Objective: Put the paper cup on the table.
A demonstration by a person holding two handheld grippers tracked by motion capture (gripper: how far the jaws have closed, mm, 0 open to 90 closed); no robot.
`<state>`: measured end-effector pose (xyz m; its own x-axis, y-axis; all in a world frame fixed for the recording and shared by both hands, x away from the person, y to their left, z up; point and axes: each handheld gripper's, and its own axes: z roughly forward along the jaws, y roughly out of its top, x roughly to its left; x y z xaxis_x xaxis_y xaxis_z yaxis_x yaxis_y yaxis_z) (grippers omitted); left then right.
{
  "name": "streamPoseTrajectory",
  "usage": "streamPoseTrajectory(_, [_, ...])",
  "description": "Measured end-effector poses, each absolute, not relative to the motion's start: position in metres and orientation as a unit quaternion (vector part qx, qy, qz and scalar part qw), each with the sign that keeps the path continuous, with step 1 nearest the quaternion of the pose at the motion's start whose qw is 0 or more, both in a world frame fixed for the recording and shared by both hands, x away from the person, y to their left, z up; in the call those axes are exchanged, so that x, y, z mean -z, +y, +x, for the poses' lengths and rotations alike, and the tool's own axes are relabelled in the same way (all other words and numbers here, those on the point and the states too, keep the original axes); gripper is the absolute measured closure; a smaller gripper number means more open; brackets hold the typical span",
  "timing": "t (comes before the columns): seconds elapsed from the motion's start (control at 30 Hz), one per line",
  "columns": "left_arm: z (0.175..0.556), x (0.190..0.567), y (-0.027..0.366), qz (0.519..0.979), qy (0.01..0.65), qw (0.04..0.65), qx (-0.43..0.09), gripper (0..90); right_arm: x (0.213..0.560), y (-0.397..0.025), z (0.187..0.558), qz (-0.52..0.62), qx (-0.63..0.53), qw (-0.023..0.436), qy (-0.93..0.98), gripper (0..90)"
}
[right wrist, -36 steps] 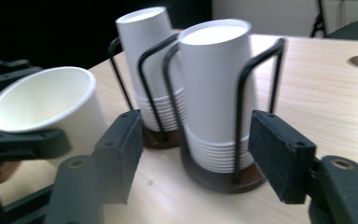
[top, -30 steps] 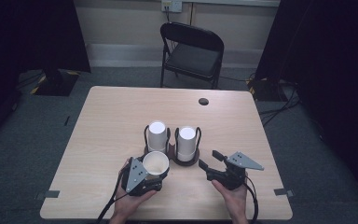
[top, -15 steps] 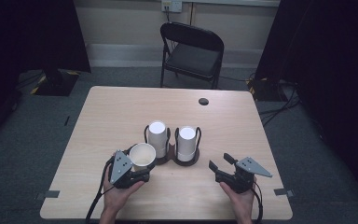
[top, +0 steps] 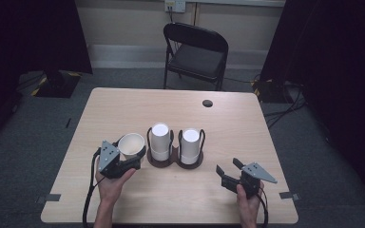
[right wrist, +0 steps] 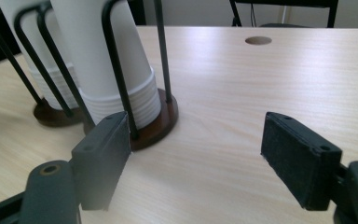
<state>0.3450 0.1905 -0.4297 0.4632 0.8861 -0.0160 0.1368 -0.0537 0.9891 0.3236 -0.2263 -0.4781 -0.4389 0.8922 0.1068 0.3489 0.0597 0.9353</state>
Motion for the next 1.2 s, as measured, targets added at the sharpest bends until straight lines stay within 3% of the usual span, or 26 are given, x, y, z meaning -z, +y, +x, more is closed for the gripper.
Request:
streamPoseTrajectory(0.37, [0.377,0.423,0.198,0.625,0.422,0.551,-0.357,21.7,0.494,-0.230,0.321,0.466,-0.523,0.323,0.636,18.2])
streamPoseTrajectory(0.7, [0.406,0.440,0.212,0.625,0.440,0.534,-0.362,21.5,0.494,-0.229,0.322,0.449,-0.528,0.310,0.651,15.3])
streamPoseTrajectory(1.0, [0.418,0.456,0.217,0.623,0.468,0.523,-0.347,21.5,0.495,-0.226,0.316,0.440,-0.528,0.345,0.640,13.5])
streamPoseTrajectory(1.2, [0.429,0.462,0.218,0.613,0.481,0.521,-0.348,21.4,0.495,-0.228,0.315,0.441,-0.538,0.343,0.632,13.5])
